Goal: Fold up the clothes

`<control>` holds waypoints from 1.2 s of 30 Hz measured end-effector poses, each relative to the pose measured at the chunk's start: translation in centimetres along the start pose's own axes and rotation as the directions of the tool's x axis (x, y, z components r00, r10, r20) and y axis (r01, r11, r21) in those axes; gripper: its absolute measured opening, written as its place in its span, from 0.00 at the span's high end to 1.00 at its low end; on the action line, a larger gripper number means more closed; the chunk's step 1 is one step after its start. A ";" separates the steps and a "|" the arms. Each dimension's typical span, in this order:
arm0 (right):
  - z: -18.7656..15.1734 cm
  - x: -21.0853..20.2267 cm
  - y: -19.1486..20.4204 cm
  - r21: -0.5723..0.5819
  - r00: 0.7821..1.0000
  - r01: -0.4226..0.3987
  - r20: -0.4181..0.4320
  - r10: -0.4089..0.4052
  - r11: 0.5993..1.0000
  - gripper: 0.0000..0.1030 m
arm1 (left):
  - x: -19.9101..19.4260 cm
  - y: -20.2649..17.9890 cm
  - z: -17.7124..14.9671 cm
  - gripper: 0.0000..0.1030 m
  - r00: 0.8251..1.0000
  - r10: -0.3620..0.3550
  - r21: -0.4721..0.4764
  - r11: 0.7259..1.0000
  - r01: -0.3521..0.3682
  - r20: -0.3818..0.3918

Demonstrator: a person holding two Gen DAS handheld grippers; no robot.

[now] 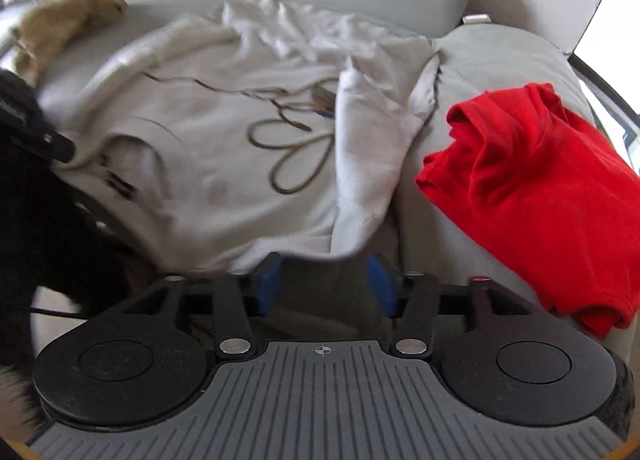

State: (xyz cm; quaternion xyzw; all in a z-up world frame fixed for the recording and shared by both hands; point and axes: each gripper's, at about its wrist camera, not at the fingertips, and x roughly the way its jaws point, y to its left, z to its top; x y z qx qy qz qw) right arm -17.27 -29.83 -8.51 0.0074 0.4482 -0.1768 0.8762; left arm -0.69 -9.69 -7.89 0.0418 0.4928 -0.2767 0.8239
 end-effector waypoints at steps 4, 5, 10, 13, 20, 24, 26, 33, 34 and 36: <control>1.2 -2.6 -0.8 0.100 0.989 -0.121 0.102 0.111 0.988 0.40 | -0.4 1.2 2.2 0.60 0.994 -0.005 -0.039 0.999 0.010 0.114; 1.8 -2.9 -0.9 0.125 0.983 -0.151 0.126 0.136 0.981 0.40 | -0.6 1.5 2.8 0.59 0.990 -0.006 -0.048 0.999 0.013 0.142; 5.5 -1.5 -0.8 0.219 0.959 -0.254 0.180 0.217 0.942 0.40 | 0.3 2.7 6.5 0.55 0.974 0.009 -0.095 0.995 0.012 0.226; 7.2 -0.7 -0.4 0.254 0.953 -0.274 0.204 0.226 0.928 0.40 | 1.3 1.6 8.7 0.55 0.970 -0.009 -0.009 1.000 0.011 0.243; 8.5 1.7 -1.2 0.338 0.949 -0.311 0.165 0.270 0.888 0.40 | 7.8 -2.1 16.5 0.63 0.993 -0.001 0.173 0.985 -0.021 0.122; 9.5 3.6 -2.0 0.391 0.943 -0.333 0.132 0.306 0.858 0.36 | 12.3 -3.9 19.6 0.63 0.998 0.060 0.195 0.979 -0.061 0.015; 10.3 4.9 -2.4 0.420 0.941 -0.336 0.123 0.315 0.843 0.34 | 14.5 -4.9 20.0 0.63 0.993 0.121 0.251 0.961 -0.115 -0.008; 10.5 7.7 -3.5 0.493 0.931 -0.358 0.123 0.343 0.793 0.34 | 18.2 -6.0 20.4 0.63 0.982 0.187 0.340 0.925 -0.169 -0.022; 10.3 7.9 -3.6 0.497 0.932 -0.355 0.119 0.343 0.792 0.34 | 18.3 -6.1 20.4 0.73 0.982 0.189 0.346 0.923 -0.171 -0.020; 9.9 8.2 -3.7 0.505 0.933 -0.351 0.112 0.343 0.789 0.34 | 18.6 -6.2 20.3 0.97 0.981 0.194 0.357 0.917 -0.177 -0.013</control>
